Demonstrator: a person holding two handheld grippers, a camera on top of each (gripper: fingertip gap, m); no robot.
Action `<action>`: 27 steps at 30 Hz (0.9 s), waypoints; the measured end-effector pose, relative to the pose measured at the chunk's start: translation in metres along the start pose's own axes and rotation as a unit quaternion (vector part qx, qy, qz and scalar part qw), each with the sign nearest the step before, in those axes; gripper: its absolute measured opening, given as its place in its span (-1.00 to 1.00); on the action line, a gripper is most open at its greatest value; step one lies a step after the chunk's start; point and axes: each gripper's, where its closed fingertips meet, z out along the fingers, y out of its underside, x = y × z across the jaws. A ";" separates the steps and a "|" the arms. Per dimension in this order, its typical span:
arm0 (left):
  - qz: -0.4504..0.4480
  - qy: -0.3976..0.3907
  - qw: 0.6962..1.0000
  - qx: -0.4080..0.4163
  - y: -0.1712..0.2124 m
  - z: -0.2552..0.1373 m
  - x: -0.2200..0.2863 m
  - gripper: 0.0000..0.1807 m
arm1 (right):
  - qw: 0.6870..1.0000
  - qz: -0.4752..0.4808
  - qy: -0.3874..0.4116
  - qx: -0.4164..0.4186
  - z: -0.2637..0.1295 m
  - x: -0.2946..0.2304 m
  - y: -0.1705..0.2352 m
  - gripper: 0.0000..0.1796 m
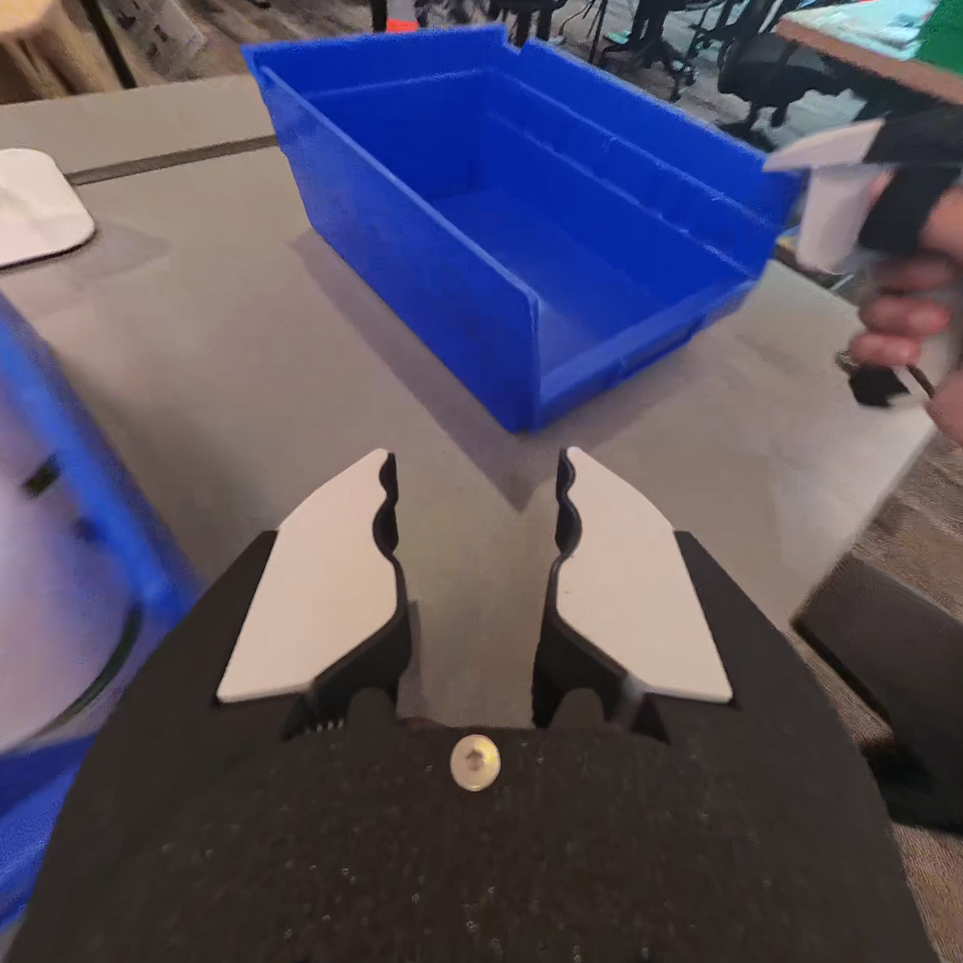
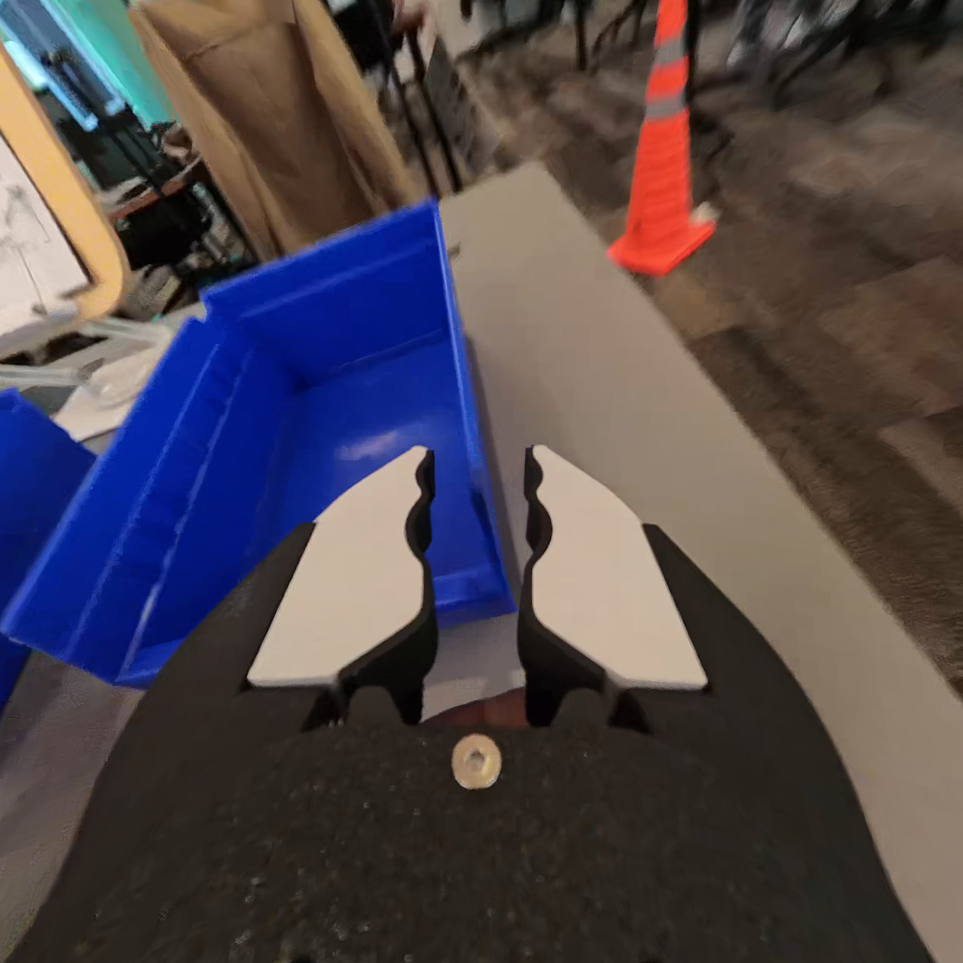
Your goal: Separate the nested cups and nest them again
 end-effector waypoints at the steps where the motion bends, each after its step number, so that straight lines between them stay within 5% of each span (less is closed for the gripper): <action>1: 0.004 0.012 1.000 0.010 0.002 -0.024 -0.003 -0.36 | 0.999 -0.016 0.006 0.032 -0.014 -0.009 -0.017 -0.64; 6: 0.006 0.038 0.996 0.080 0.016 -0.141 -0.044 -0.45 | 0.980 -0.066 -0.134 0.132 -0.078 -0.151 -0.040 -0.64; 9: -0.068 -0.041 0.990 0.116 0.033 -0.188 -0.123 -0.48 | 0.959 -0.092 -0.258 0.072 -0.087 -0.263 0.036 -0.64; 12: -0.116 -0.159 0.974 0.113 0.057 -0.212 -0.202 -0.43 | 0.956 -0.130 -0.264 0.010 -0.072 -0.318 0.115 -0.64; 20: -0.106 -0.214 0.969 0.054 0.064 -0.184 -0.252 -0.47 | 0.962 -0.176 -0.204 -0.053 -0.030 -0.330 0.156 -0.68; 24: -0.094 -0.192 0.976 0.038 0.067 -0.166 -0.240 -0.90 | 0.960 -0.165 -0.216 -0.074 -0.013 -0.338 0.159 -0.89; 27: -0.043 -0.246 0.968 0.018 0.066 -0.165 -0.242 -0.93 | 0.968 -0.166 -0.181 -0.052 -0.008 -0.339 0.155 -0.93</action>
